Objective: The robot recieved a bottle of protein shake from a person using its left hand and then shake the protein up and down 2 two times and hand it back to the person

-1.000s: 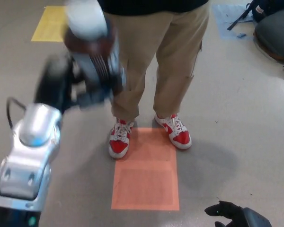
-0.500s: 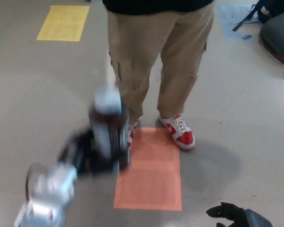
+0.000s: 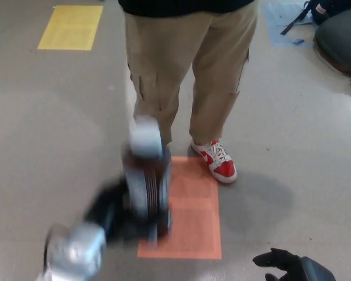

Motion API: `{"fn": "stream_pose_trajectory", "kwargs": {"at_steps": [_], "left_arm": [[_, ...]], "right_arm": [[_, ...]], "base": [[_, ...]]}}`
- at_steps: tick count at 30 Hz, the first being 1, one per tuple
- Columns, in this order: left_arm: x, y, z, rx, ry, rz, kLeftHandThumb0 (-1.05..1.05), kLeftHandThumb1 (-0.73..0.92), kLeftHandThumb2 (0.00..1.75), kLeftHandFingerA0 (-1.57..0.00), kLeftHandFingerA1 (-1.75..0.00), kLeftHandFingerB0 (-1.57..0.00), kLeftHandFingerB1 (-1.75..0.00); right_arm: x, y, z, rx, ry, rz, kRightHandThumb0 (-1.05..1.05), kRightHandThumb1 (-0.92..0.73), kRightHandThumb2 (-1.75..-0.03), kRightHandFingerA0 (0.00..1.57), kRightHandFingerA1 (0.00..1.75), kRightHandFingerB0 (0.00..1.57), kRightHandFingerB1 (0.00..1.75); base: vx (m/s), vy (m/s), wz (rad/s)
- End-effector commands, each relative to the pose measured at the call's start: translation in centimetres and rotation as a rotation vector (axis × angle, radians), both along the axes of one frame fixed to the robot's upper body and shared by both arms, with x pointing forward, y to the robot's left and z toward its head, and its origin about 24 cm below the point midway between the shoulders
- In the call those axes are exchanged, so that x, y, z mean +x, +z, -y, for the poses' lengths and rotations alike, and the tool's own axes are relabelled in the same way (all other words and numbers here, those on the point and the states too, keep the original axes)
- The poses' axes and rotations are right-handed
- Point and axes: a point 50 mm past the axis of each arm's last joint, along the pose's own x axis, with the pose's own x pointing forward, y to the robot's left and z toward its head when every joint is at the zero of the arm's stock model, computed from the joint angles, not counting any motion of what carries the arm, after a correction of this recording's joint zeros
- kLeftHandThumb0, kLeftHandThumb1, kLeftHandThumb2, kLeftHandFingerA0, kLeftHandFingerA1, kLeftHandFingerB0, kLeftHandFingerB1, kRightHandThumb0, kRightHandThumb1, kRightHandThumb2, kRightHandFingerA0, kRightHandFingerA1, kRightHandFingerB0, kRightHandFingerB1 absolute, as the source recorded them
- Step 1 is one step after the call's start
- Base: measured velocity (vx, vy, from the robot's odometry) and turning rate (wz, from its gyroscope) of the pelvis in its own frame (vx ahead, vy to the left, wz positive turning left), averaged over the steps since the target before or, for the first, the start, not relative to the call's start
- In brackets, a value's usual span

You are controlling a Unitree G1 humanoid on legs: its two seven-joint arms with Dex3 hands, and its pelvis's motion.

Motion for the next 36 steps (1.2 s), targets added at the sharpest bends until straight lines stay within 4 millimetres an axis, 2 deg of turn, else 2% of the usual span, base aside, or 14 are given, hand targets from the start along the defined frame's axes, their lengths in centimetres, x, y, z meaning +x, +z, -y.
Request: {"fn": "stream_pose_trajectory", "kwargs": {"at_steps": [1,2,3,5,7,14,16,18,23,24,28,31,34,36], "left_arm": [[5.5,11.2,-0.3,-0.094,-0.003,0.361,-0.2,0.85,0.64,-1.08,-0.98,-0.71,-1.02],[6.3,13.8,-0.3,-0.128,0.007,0.429,-0.2,0.85,0.64,-1.08,-0.98,-0.71,-1.02],[7.1,17.0,-0.4,-0.18,0.019,0.502,-0.21,0.86,0.65,-1.0,-1.09,-0.72,-1.02],[7.6,20.4,-0.4,-0.222,0.019,0.569,-0.21,0.85,0.64,-1.04,-1.06,-0.71,-1.02],[7.9,21.6,-0.4,-0.218,0.026,0.587,-0.21,0.85,0.64,-1.06,-1.03,-0.69,-1.04],[8.2,18.8,-0.4,-0.238,0.026,0.461,-0.18,0.86,0.65,-1.06,-1.03,-0.71,-1.05],[8.6,18.9,-0.2,-0.258,0.03,0.443,-0.21,0.86,0.65,-1.07,-1.03,-0.72,-1.08],[8.9,19.2,-0.1,-0.262,0.035,0.429,-0.2,0.86,0.65,-1.07,-1.04,-0.72,-1.07],[9.8,19.3,-0.4,-0.216,0.049,0.421,-0.22,0.86,0.64,-1.07,-1.01,-0.72,-1.02],[10.0,19.4,-0.4,-0.215,0.056,0.413,-0.2,0.86,0.65,-1.09,-1.02,-0.72,-1.06],[10.7,19.6,-0.3,-0.233,0.082,0.389,-0.2,0.85,0.65,-1.09,-1.03,-0.7,-1.09],[11.3,20.2,-0.2,-0.244,0.111,0.385,-0.21,0.84,0.64,-1.13,-1.01,-0.75,-1.04],[11.0,19.5,0.1,-0.252,0.121,0.35,-0.21,0.83,0.64,-1.1,-1.01,-0.74,-0.94],[11.0,19.6,0.2,-0.26,0.12,0.343,-0.22,0.84,0.64,-1.1,-1.01,-0.73,-0.98]], "right_arm": [[0.6,0.4,0.4,0.002,-0.019,0.019,-0.24,-0.78,-0.64,0.92,0.7,0.81,0.45],[0.7,0.5,0.4,0.008,-0.022,0.018,-0.24,-0.78,-0.64,0.92,0.7,0.81,0.45],[0.7,0.5,0.4,0.011,-0.026,0.017,-0.24,-0.77,-0.64,0.92,0.71,0.81,0.45],[0.8,0.5,0.3,0.007,-0.024,0.017,-0.23,-0.77,-0.63,0.92,0.73,0.81,0.45],[0.7,0.5,0.4,0.004,-0.025,0.018,-0.23,-0.76,-0.63,0.93,0.71,0.81,0.45],[0.1,0.0,0.3,0.029,-0.029,-0.007,-0.23,-0.79,-0.64,0.89,0.78,0.8,0.45],[0.3,0.1,0.5,0.002,-0.021,-0.004,-0.22,-0.79,-0.64,0.91,0.77,0.8,0.45],[0.3,0.1,0.5,0.0,-0.024,-0.004,-0.21,-0.79,-0.64,0.93,0.64,0.81,0.46],[0.2,0.1,0.5,0.006,-0.019,-0.003,-0.23,-0.79,-0.64,0.89,0.76,0.8,0.45],[0.1,0.1,0.5,0.012,-0.02,-0.005,-0.22,-0.78,-0.65,0.91,0.69,0.8,0.45],[-0.2,-0.1,0.5,0.019,-0.025,-0.01,-0.23,-0.79,-0.64,0.91,0.72,0.81,0.45],[-0.2,-0.2,0.5,0.007,-0.019,-0.027,-0.2,-0.78,-0.64,0.9,0.69,0.8,0.45],[-1.5,-0.9,0.8,0.004,-0.027,-0.054,-0.21,-0.76,-0.64,0.92,0.55,0.8,0.45],[-1.6,-0.9,0.8,0.004,-0.034,-0.053,-0.23,-0.76,-0.65,0.91,0.54,0.81,0.45]], "base": [[0.0,0.0,0.0],[0.0,0.0,0.0],[0.0,0.0,0.0],[0.0,0.0,0.0],[0.0,0.0,0.0],[0.0,0.0,0.0],[0.0,0.0,0.0],[0.0,0.0,0.0],[0.0,0.0,0.0],[0.0,0.0,0.0],[0.0,0.0,0.0],[0.0,0.0,0.0],[0.0,0.0,0.0],[0.0,0.0,0.0]]}}
